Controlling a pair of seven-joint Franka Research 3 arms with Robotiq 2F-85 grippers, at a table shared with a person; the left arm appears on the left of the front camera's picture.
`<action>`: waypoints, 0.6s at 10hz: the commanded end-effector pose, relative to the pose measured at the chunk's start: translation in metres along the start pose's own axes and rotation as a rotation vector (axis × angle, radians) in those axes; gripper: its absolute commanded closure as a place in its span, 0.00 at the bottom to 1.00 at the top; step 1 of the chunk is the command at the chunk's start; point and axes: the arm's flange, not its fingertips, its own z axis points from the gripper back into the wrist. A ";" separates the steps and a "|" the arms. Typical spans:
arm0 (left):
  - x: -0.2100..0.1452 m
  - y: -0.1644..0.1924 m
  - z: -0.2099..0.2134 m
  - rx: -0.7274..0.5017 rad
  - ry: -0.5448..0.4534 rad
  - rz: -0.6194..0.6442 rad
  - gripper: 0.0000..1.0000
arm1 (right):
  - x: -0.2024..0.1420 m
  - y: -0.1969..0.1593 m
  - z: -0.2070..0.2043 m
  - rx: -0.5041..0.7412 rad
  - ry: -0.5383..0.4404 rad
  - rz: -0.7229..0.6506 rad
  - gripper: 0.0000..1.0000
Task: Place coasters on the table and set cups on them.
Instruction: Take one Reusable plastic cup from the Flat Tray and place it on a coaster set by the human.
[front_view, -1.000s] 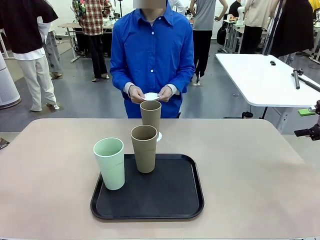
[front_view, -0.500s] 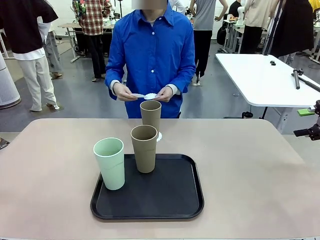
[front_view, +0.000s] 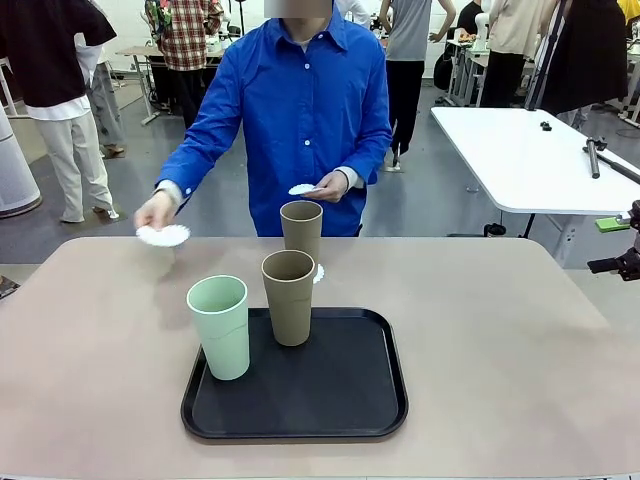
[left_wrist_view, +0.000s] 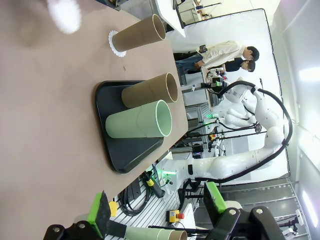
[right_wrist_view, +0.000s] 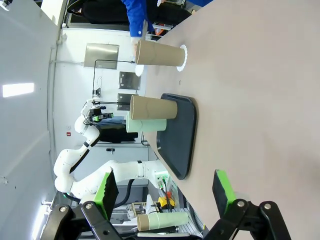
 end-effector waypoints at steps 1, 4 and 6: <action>-0.001 0.000 0.001 -0.013 -0.009 -0.010 0.00 | 0.001 -0.001 -0.001 -0.007 -0.001 0.000 0.00; -0.001 0.000 0.001 -0.013 -0.009 -0.010 0.00 | 0.001 -0.001 -0.001 -0.007 -0.001 0.000 0.00; -0.001 0.000 0.001 -0.013 -0.009 -0.010 0.00 | 0.001 -0.001 -0.001 -0.007 -0.001 0.000 0.00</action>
